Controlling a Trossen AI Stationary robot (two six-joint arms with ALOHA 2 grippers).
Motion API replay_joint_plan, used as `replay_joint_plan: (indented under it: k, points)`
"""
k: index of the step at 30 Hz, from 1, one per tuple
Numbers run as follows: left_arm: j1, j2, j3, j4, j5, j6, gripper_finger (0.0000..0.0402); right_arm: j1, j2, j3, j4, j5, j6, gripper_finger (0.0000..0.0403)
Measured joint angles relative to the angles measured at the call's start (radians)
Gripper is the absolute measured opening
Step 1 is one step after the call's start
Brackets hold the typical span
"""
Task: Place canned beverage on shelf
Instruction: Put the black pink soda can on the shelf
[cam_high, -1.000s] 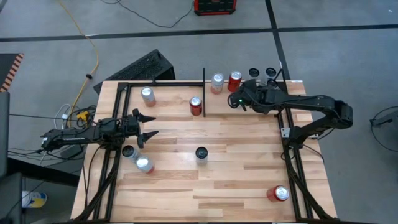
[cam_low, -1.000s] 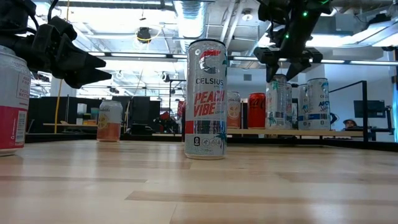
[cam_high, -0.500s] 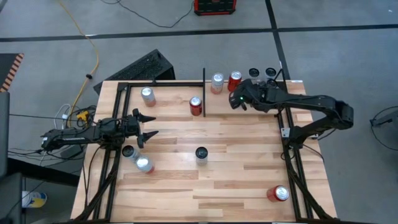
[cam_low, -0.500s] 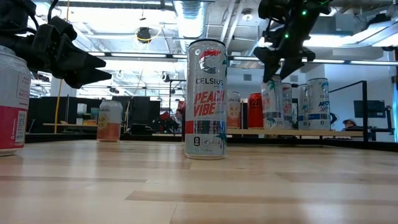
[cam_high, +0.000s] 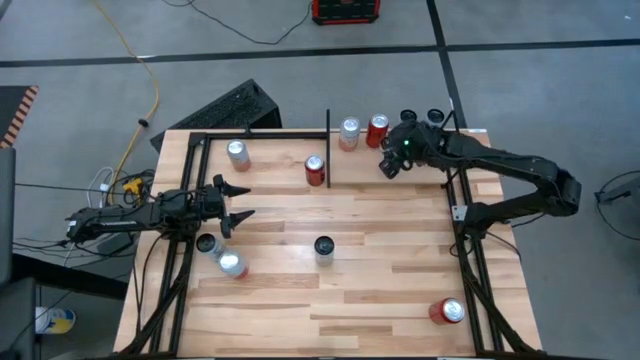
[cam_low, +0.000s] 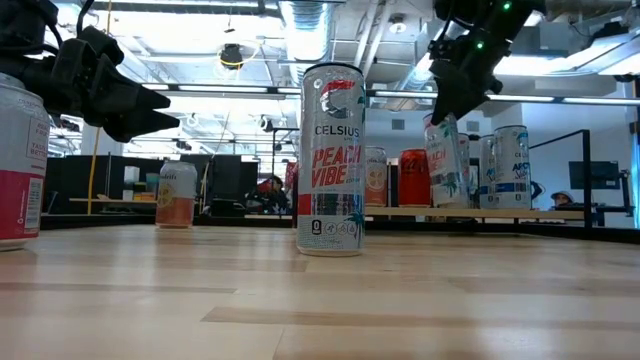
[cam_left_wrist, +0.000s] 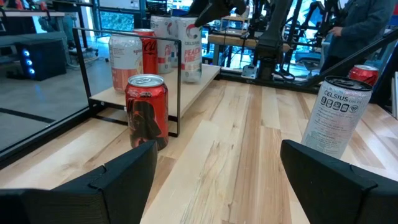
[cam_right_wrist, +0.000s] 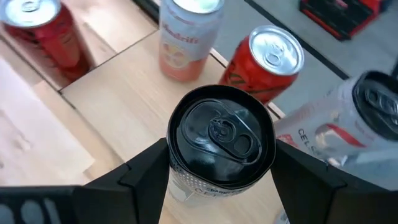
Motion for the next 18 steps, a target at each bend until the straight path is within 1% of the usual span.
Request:
replay_joint_plan:
  k: [5,8,12,16,18]
  points:
    - [0.000,0.000,0.000,0.000,0.000,0.000,0.0327,-0.048,-0.007,0.000,0.047,-0.133,-0.084,0.0272]
    - [0.000,0.000,0.000,0.000,0.000,0.000,0.0327,-0.071,-0.007,-0.005,0.080,-0.187,-0.148,0.0272]
    - [0.000,0.000,0.000,0.000,0.000,0.000,0.0327,-0.090,-0.009,-0.072,0.189,-0.290,-0.243,0.0272]
    - [0.000,0.000,0.000,0.000,0.000,0.000,0.0327,-0.110,-0.012,-0.112,0.263,-0.387,-0.306,0.0272]
    - [0.000,0.000,0.000,0.000,0.000,0.000,0.0327,-0.114,-0.012,-0.125,0.293,-0.406,-0.322,0.0272]
